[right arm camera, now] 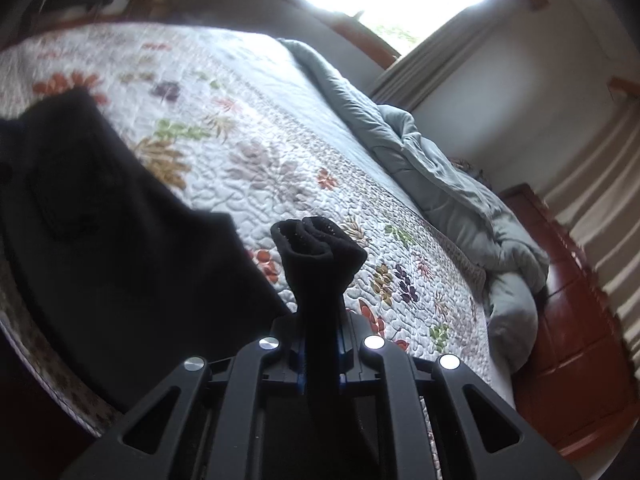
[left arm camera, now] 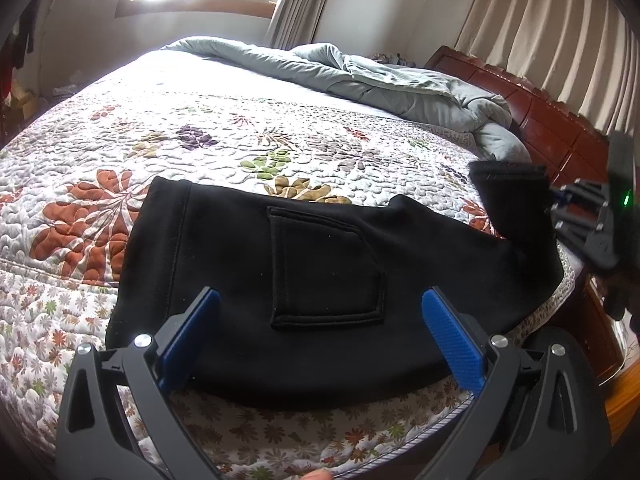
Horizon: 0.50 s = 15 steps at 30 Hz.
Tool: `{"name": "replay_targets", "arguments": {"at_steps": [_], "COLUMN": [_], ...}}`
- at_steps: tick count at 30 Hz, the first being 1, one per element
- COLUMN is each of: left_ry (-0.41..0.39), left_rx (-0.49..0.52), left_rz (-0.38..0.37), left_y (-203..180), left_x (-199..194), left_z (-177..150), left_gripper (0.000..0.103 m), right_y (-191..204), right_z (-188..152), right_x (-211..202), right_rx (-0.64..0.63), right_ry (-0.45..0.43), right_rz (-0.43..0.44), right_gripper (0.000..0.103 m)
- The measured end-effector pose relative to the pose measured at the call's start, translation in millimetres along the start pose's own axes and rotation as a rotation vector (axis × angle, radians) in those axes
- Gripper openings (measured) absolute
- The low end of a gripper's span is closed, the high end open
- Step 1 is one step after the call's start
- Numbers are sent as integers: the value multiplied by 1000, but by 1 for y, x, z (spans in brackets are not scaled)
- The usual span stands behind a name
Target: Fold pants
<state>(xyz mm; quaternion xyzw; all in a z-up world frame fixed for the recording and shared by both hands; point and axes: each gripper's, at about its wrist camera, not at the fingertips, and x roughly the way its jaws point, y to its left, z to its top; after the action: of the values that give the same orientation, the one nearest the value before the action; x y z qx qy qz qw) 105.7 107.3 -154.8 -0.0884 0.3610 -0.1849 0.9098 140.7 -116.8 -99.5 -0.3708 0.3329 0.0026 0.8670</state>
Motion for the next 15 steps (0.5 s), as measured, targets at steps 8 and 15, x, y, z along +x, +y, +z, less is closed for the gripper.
{"name": "replay_targets", "arguments": {"at_steps": [8, 15], "left_ry": [6, 16], "left_rx": [-12, -16], "left_rz": [-10, -13], "left_y": [5, 5], "left_x": [0, 2], "left_z": [1, 0], "left_gripper": [100, 100], "right_y": [37, 53], "right_z": [-7, -13], "right_x": [10, 17], "right_rx": [-121, -164], "right_ry": [28, 54], "right_rz": [3, 20], "right_gripper": [10, 10]}}
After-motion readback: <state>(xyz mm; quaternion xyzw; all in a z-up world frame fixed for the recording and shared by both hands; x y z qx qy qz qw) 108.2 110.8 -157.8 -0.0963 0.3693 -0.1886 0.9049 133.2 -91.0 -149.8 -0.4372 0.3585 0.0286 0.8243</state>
